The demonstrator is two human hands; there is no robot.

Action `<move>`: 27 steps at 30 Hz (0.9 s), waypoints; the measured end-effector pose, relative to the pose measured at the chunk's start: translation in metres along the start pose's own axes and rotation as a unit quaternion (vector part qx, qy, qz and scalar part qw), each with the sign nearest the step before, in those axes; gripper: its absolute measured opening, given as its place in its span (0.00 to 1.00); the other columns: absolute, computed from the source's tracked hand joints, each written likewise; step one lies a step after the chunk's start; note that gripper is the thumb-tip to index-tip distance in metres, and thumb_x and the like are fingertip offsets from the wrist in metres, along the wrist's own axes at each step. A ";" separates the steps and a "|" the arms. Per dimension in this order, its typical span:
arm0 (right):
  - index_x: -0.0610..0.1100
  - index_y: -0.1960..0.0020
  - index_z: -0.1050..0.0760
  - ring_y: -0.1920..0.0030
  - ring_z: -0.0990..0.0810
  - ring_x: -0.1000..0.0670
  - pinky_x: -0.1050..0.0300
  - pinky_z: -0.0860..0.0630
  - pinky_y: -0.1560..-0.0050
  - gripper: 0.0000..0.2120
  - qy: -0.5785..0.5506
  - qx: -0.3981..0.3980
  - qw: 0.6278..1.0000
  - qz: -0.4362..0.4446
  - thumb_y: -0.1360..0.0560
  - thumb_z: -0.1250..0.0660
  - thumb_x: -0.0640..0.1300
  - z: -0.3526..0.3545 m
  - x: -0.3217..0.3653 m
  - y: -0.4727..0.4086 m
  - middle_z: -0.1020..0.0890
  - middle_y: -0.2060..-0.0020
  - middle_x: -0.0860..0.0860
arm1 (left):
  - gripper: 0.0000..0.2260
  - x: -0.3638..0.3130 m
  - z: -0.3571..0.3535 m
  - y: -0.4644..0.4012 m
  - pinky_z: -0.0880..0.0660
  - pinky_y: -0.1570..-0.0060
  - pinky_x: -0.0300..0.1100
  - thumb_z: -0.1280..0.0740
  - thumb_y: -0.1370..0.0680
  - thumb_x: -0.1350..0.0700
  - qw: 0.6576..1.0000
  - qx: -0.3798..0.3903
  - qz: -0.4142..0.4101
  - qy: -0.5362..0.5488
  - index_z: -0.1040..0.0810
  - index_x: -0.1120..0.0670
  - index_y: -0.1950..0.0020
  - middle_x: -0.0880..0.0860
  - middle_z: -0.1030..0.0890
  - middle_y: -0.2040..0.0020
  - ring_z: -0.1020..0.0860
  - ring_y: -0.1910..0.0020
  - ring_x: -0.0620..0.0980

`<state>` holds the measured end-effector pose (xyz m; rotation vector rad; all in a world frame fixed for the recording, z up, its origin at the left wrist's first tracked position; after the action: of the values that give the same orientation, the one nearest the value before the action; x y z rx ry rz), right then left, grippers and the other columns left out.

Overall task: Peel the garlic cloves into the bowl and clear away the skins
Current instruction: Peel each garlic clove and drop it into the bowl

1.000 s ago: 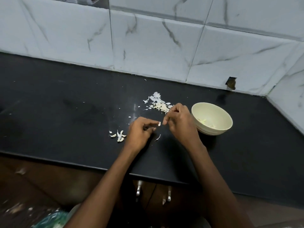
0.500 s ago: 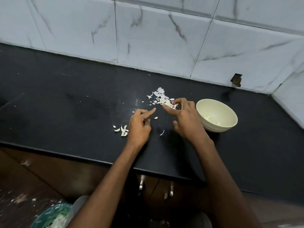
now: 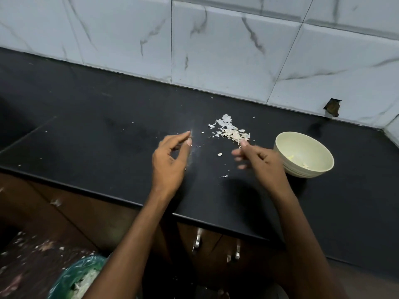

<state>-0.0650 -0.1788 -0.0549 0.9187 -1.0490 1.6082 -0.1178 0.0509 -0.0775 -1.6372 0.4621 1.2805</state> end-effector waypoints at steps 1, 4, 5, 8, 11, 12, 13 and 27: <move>0.36 0.56 0.15 0.59 0.15 0.46 0.57 0.17 0.61 0.28 -0.066 0.043 0.995 -0.053 0.17 0.37 0.59 -0.005 0.001 0.004 0.13 0.56 0.40 | 0.08 0.002 0.011 -0.003 0.24 0.42 0.39 0.29 0.18 0.57 1.000 -0.006 0.007 -0.005 0.13 0.54 0.41 0.49 0.15 0.46 0.17 0.44 0.48; 0.31 0.54 0.16 0.62 0.13 0.42 0.55 0.18 0.68 0.41 -0.072 0.202 0.966 -0.146 0.22 0.44 0.70 -0.025 -0.001 0.007 0.14 0.58 0.33 | 0.07 0.016 0.040 -0.006 0.23 0.42 0.43 0.30 0.18 0.56 0.997 -0.027 0.059 -0.034 0.13 0.52 0.43 0.47 0.14 0.47 0.17 0.44 0.46; 0.32 0.48 0.16 0.57 0.12 0.42 0.53 0.16 0.64 0.40 -0.083 0.203 0.965 -0.146 0.22 0.44 0.70 -0.029 -0.006 0.001 0.14 0.54 0.33 | 0.07 0.022 0.045 -0.006 0.22 0.41 0.43 0.30 0.18 0.56 0.995 -0.032 0.079 -0.042 0.13 0.52 0.43 0.47 0.14 0.47 0.17 0.44 0.45; 0.36 0.36 0.20 0.40 0.15 0.46 0.50 0.16 0.42 0.33 -0.141 0.092 0.980 -0.104 0.21 0.42 0.64 -0.035 -0.018 -0.029 0.16 0.39 0.40 | 0.07 0.037 0.055 -0.002 0.22 0.40 0.44 0.30 0.19 0.56 0.990 -0.028 0.118 -0.078 0.13 0.49 0.44 0.46 0.14 0.46 0.17 0.44 0.43; 0.40 0.33 0.20 0.36 0.17 0.49 0.53 0.19 0.38 0.23 -0.130 0.006 0.991 -0.025 0.17 0.37 0.57 -0.038 -0.018 -0.045 0.16 0.38 0.49 | 0.08 0.040 0.058 -0.002 0.20 0.40 0.47 0.28 0.20 0.58 0.989 -0.007 0.131 -0.071 0.14 0.50 0.42 0.47 0.14 0.47 0.16 0.47 0.44; 0.42 0.35 0.18 0.37 0.17 0.50 0.53 0.19 0.39 0.18 -0.123 -0.010 0.992 0.005 0.17 0.35 0.53 -0.041 -0.016 -0.047 0.14 0.41 0.49 | 0.09 0.040 0.060 -0.002 0.20 0.41 0.49 0.27 0.20 0.59 0.989 0.003 0.129 -0.067 0.14 0.50 0.42 0.48 0.14 0.47 0.16 0.48 0.45; 0.44 0.38 0.16 0.39 0.16 0.51 0.54 0.19 0.40 0.13 -0.108 -0.019 0.993 0.036 0.17 0.33 0.50 -0.043 -0.012 -0.046 0.14 0.43 0.49 | 0.10 0.038 0.059 -0.002 0.19 0.41 0.51 0.26 0.21 0.60 0.990 0.020 0.125 -0.066 0.13 0.50 0.42 0.48 0.14 0.48 0.16 0.48 0.46; 0.56 0.41 0.14 0.50 0.22 0.57 0.66 0.27 0.45 0.19 0.150 0.199 0.959 0.138 0.31 0.18 0.54 -0.123 -0.004 0.004 0.20 0.47 0.56 | 0.07 0.035 0.066 0.002 0.25 0.45 0.39 0.21 0.27 0.60 0.973 0.103 0.066 -0.195 0.14 0.49 0.59 0.45 0.18 0.54 0.20 0.49 0.47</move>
<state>-0.0778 -0.0654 -0.1014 0.7723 -0.6720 2.1683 -0.1408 0.1145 -0.1078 -1.1615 0.4476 1.5553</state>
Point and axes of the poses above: each hand's wrist, its own y-axis away from the middle knuckle, its own z-axis out of the back of the hand, x = y × z, the point moved 2 cm from there along -y, towards the middle knuckle
